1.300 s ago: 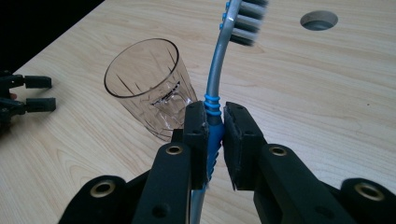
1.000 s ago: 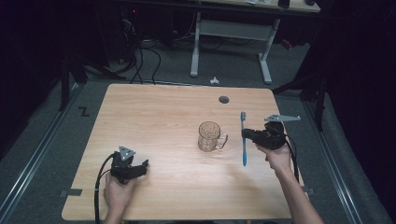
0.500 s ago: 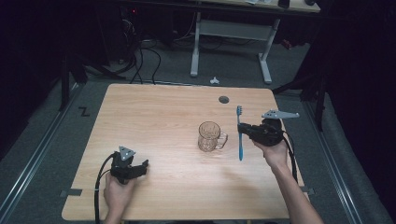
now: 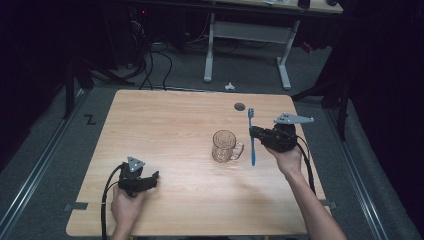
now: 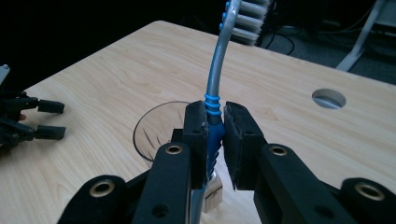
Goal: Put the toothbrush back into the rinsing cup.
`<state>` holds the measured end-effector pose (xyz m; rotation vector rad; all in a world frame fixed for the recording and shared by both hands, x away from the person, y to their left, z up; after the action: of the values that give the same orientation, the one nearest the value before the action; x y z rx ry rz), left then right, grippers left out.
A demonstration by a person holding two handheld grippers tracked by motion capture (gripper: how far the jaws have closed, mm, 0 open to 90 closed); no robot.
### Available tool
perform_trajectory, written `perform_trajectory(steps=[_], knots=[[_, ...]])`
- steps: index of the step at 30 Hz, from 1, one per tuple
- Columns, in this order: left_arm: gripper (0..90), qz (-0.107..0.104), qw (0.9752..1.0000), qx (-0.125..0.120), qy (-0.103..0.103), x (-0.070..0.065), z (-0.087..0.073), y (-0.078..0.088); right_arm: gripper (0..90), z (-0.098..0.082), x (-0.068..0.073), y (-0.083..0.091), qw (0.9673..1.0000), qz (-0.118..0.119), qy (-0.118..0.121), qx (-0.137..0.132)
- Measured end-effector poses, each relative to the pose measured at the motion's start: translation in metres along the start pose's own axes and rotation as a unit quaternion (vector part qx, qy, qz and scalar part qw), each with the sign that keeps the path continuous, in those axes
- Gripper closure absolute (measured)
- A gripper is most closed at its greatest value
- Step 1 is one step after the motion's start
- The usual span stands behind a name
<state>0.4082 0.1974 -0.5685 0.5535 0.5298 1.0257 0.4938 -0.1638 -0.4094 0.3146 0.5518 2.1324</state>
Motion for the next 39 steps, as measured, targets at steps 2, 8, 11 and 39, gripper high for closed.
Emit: perform_trajectory(steps=[2, 8, 11, 39], knots=[[23.8, 0.0, 1.0, 0.0, 0.0, 0.0, 0.0, 0.0, 79.5, 0.002, 0.001, -0.002, 1.0, -0.003, 0.004, -0.006], [23.8, 0.0, 1.0, 0.0, 0.0, 0.0, 0.0, 0.0, 79.5, 0.01, 0.003, -0.009, 0.9998, -0.007, 0.009, -0.019], [23.8, 0.0, 1.0, 0.0, 0.0, 0.0, 0.0, 0.0, 79.5, 0.012, 0.003, -0.012, 0.9996, -0.009, 0.006, -0.027], [23.8, 0.0, 1.0, 0.0, 0.0, 0.0, 0.0, 0.0, 79.6, 0.033, -0.001, -0.029, 0.9985, -0.025, -0.007, -0.048]])
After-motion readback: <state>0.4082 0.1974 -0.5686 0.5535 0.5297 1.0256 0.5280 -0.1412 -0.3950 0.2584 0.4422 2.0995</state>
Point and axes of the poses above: each handheld gripper's, and its own axes: y roughly backward along the jaws, z roughly out of its top, x roughly to its left, the point moved 9 cm from there along -y, roughly forward along the jaws, and after that the axes turned 12 degrees about -z, right-handed, at the moved point
